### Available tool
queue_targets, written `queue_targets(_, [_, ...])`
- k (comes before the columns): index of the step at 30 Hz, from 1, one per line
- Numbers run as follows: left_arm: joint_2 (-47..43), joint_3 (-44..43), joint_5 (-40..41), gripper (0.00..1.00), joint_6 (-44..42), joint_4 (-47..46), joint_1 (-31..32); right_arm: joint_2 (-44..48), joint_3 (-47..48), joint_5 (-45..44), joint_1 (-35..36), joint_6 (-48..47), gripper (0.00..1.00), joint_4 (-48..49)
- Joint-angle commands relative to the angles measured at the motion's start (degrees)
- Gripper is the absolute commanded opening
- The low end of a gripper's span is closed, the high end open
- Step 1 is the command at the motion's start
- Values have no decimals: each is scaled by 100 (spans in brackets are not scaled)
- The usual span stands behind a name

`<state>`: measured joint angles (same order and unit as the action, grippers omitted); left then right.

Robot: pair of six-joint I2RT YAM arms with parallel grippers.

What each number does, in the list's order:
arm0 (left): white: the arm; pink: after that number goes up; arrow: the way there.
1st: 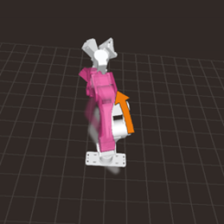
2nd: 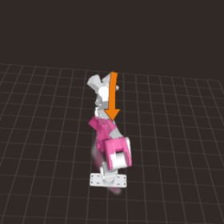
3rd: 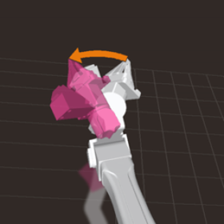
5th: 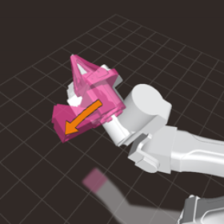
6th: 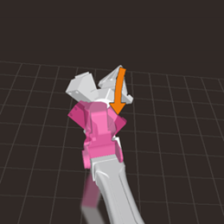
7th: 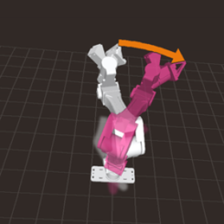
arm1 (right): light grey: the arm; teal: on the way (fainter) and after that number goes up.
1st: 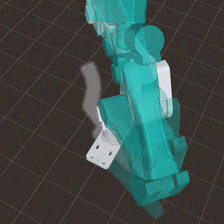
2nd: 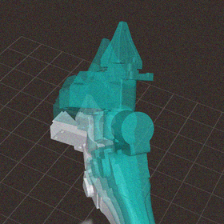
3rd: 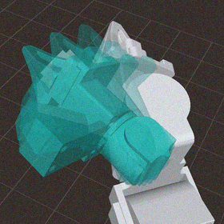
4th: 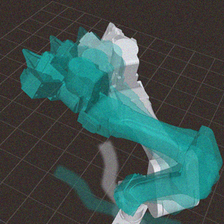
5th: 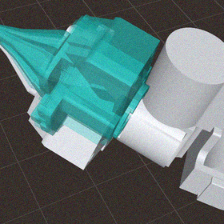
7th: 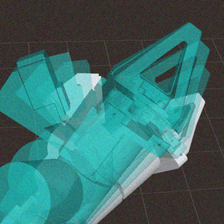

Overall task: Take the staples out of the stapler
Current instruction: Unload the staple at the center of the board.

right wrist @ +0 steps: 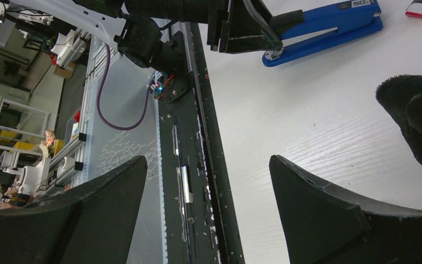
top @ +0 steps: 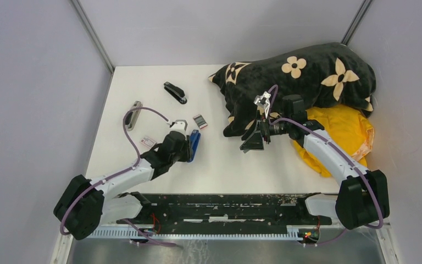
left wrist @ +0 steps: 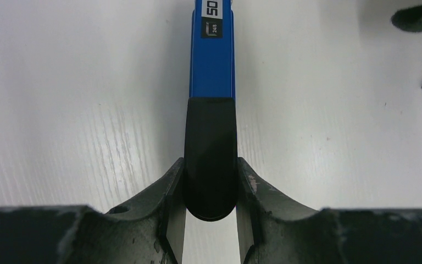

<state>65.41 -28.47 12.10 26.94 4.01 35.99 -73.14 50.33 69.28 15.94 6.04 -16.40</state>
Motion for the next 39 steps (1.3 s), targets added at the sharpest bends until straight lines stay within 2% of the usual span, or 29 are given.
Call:
queue_targets(1, [-38,-163,831,3,-103,87,640,35,216,192,-55,-193,89,-37])
queue_targets(8, [856,-458,1434,4,21,428,1339,28,254,174,-84,-251,89,-123])
queue_targets(13, [1064,-698,1499,29,55,662,1480,35,268,171,-113,-277,89,-169])
queue_targets(19, [1420,-1407,1607,68,15,1339,1476,58,281,187,-124,-288,89,-204])
queue_targets(23, [1597,-1931,1859,80,-70,1782,1472,121,293,200,-152,-299,89,-217])
queue_targets(27, [1740,-2362,1972,84,-223,2113,1424,145,295,231,-168,-292,89,-225])
queue_targets(32, [2107,-2703,1687,84,-272,2346,1253,198,303,236,-170,-288,89,-248])
queue_targets(39, [2629,-2977,1373,71,-421,2400,1078,238,315,237,-179,-299,89,-271])
